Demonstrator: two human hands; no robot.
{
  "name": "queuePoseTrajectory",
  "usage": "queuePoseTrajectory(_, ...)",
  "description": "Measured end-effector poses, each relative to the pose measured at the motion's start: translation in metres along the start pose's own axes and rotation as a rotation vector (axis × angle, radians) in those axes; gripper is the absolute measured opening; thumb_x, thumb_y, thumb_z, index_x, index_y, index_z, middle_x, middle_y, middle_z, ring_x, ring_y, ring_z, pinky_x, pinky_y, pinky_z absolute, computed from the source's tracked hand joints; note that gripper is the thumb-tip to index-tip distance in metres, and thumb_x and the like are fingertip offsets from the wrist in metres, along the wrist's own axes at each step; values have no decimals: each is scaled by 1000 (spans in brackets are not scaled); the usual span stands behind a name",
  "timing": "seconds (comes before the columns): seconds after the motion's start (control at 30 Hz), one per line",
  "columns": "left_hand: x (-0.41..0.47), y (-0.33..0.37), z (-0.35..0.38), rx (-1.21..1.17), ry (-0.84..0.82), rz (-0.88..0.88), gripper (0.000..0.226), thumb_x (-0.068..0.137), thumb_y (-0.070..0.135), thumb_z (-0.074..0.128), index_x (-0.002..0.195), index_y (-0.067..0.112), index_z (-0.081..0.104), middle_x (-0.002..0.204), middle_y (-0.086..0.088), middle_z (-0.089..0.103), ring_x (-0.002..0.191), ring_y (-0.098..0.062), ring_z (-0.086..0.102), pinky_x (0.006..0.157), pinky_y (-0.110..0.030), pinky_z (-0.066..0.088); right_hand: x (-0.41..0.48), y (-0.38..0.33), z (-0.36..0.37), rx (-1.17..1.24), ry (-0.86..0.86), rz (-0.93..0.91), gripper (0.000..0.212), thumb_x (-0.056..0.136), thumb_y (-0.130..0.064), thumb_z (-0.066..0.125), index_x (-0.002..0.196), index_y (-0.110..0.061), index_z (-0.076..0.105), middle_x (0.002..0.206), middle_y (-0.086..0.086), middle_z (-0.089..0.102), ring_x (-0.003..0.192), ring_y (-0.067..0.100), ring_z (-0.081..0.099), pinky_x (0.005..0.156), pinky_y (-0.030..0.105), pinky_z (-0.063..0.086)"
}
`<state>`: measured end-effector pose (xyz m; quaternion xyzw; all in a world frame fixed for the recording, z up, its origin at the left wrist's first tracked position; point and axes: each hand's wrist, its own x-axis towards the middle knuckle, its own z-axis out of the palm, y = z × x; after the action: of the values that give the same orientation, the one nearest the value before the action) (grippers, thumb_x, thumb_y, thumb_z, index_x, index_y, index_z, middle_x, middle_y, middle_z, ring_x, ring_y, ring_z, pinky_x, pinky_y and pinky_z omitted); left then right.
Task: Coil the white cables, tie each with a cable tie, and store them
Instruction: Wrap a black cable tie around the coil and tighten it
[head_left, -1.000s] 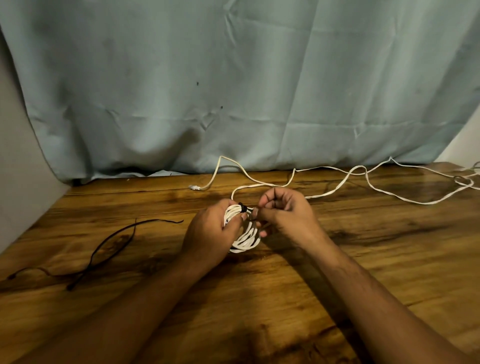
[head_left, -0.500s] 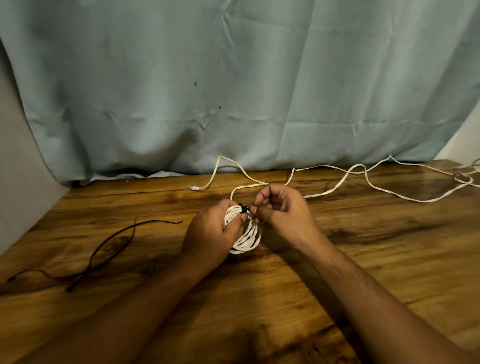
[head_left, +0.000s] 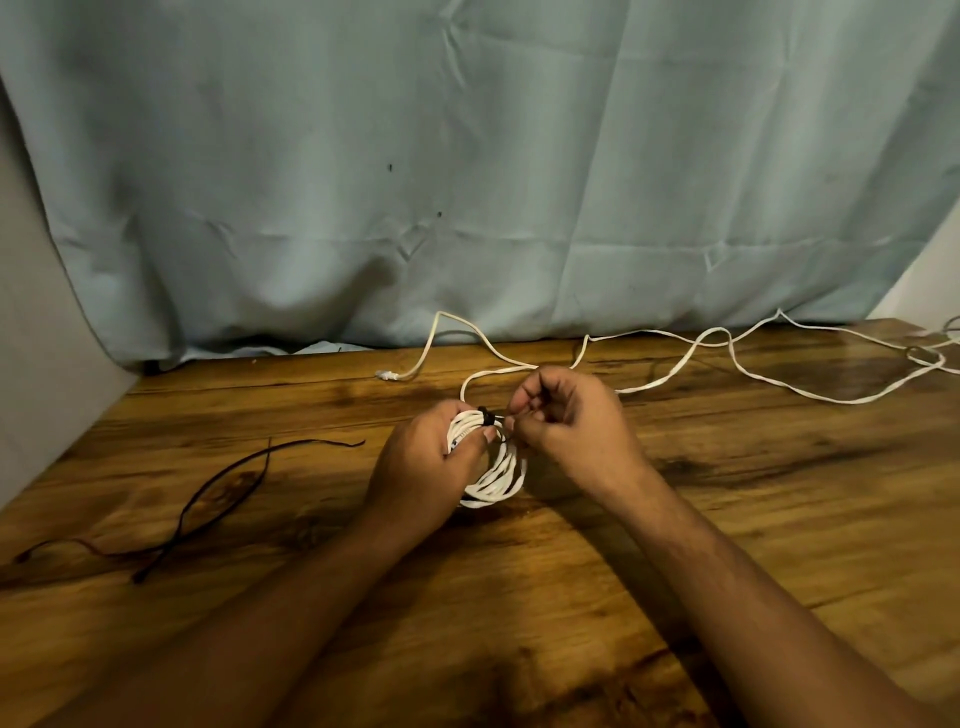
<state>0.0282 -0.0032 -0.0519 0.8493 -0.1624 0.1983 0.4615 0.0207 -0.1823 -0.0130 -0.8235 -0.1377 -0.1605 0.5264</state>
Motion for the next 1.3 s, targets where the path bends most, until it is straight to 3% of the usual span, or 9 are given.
queuePoseTrajectory(0.17,0,0,0,7,-8,-2,9,96,32,68,102,27,70,86,11,73,79,-4,68,73,-39,58,0,-1,1,-152,-6,-93,31,84,1,76,82,-28,64,81,-9,67,76,10,64,67,25,54)
queuePoseTrajectory(0.4,1,-1,0,-11,-2,-16,8,95,32,68,101,27,70,85,10,74,79,-7,69,73,-42,58,2,4,5,-119,-3,-74,29,85,1,74,81,-27,65,80,-7,69,77,20,66,73,48,60)
queuePoseTrajectory(0.53,1,0,0,-20,6,-9,4,96,29,68,99,26,69,83,9,73,76,-5,69,71,-40,58,2,6,7,-82,-11,-68,29,86,3,71,81,-25,66,78,-3,71,75,28,67,70,52,59)
queuePoseTrajectory(0.67,0,1,-1,-21,13,5,5,97,29,67,99,26,69,82,8,73,74,-3,68,68,-37,57,2,8,9,-1,-4,-65,27,87,5,71,82,-21,67,77,4,70,72,37,65,65,53,58)
queuePoseTrajectory(0.9,2,0,-2,-140,1,-45,11,96,30,69,106,25,70,87,4,75,79,-10,72,73,-44,60,2,6,11,222,-28,-39,20,90,11,64,86,-8,60,87,33,64,65,35,58,61,60,55)
queuePoseTrajectory(1.03,2,3,-2,-207,-47,-78,8,97,30,67,103,25,68,86,3,75,79,-12,72,75,-45,60,2,10,9,219,-38,-25,27,90,18,60,86,-9,59,75,18,66,61,30,60,63,57,56)
queuePoseTrajectory(1.17,1,4,-3,-261,-123,-77,13,104,30,56,98,26,66,70,16,65,68,-2,60,68,-33,49,3,15,7,225,-32,-5,31,88,19,60,83,-12,59,74,19,65,63,29,59,63,52,55)
queuePoseTrajectory(1.23,1,4,-4,-252,-140,-82,18,106,31,50,98,26,66,67,15,60,67,-4,57,68,-34,48,4,17,7,242,-35,19,33,88,19,61,83,-13,59,73,9,67,62,28,60,64,49,55)
queuePoseTrajectory(1.3,1,2,-4,-242,-132,-87,19,106,32,49,101,26,67,72,12,61,70,-5,58,70,-32,50,4,18,8,241,-27,34,32,87,19,61,83,-13,59,75,15,68,63,30,60,64,54,56)
